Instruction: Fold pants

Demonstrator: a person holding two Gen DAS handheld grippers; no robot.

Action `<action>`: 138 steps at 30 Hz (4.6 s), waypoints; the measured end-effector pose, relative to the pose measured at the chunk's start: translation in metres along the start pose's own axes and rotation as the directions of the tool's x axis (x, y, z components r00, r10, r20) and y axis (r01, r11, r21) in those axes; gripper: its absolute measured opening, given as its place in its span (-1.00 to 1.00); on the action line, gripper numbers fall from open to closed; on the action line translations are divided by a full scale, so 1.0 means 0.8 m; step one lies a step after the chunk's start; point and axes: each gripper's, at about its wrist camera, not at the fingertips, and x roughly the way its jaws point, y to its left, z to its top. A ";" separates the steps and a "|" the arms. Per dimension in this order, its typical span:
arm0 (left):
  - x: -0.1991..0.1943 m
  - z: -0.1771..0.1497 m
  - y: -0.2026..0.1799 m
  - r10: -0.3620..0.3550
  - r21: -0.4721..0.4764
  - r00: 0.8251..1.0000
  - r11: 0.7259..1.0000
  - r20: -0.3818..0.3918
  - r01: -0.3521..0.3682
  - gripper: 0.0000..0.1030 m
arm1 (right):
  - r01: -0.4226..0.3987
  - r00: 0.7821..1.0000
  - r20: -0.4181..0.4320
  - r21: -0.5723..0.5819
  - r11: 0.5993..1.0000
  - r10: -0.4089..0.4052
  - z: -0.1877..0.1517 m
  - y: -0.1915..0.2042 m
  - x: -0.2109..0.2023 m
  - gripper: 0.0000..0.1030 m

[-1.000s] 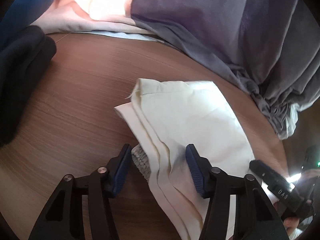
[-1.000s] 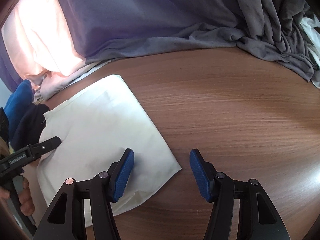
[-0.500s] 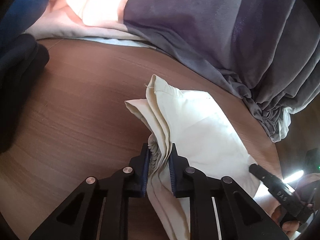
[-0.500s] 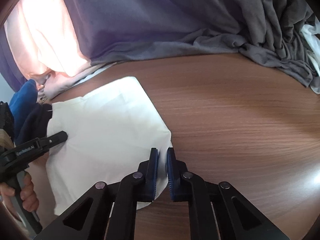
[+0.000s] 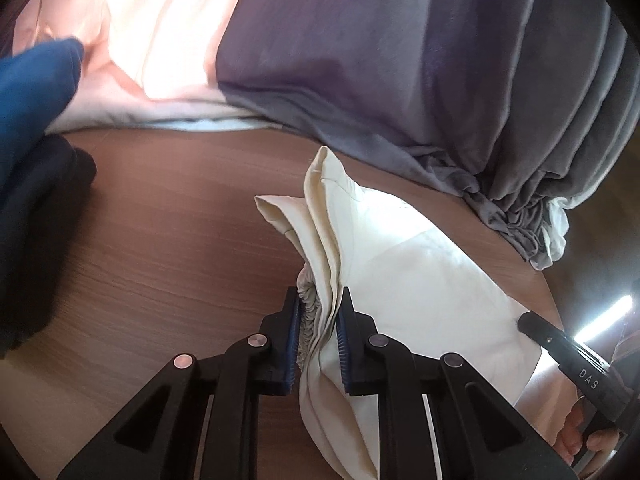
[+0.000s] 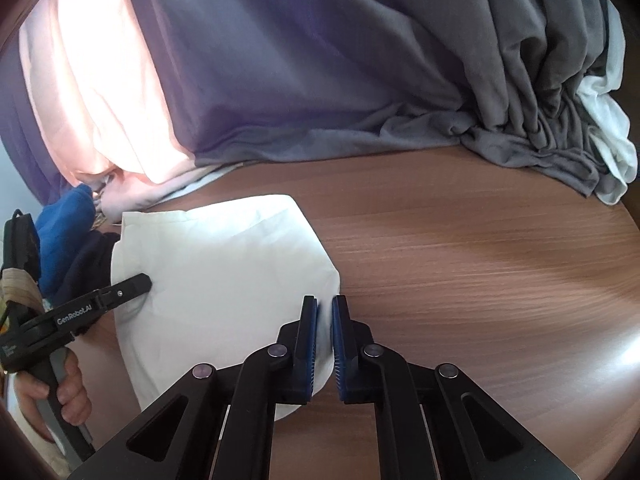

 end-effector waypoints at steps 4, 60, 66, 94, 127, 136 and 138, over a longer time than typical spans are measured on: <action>-0.029 -0.002 -0.009 -0.006 0.022 0.999 1.000 0.039 0.005 -0.66 | -0.006 0.999 0.039 -0.010 1.000 0.007 -0.002 0.003 -0.028 -0.84; -0.274 0.227 0.336 0.081 0.343 0.971 0.926 0.224 -0.157 -0.66 | -0.079 0.930 0.349 -0.114 0.990 0.114 0.062 0.483 -0.055 -0.84; -0.229 0.237 0.358 0.089 0.411 0.987 0.901 0.134 -0.137 -0.66 | -0.030 0.943 0.325 -0.127 0.991 0.070 0.048 0.511 -0.027 -0.84; -0.205 0.225 0.371 0.266 0.482 0.958 0.828 0.112 -0.286 -0.01 | 0.079 0.996 0.040 0.031 0.996 -0.081 -0.018 0.509 0.032 -0.80; -0.429 0.006 0.209 0.210 0.303 0.870 0.879 0.447 -0.368 0.87 | 0.131 0.921 0.381 -0.114 0.985 -0.079 -0.047 0.427 -0.203 0.78; -0.462 -0.087 0.167 0.201 0.247 0.895 0.916 0.397 -0.316 0.95 | 0.131 0.921 0.384 -0.136 0.982 -0.069 -0.097 0.392 -0.273 0.78; -0.470 -0.104 0.158 0.201 0.242 0.898 0.919 0.391 -0.311 0.95 | 0.125 0.922 0.382 -0.131 0.983 -0.067 -0.109 0.385 -0.286 0.78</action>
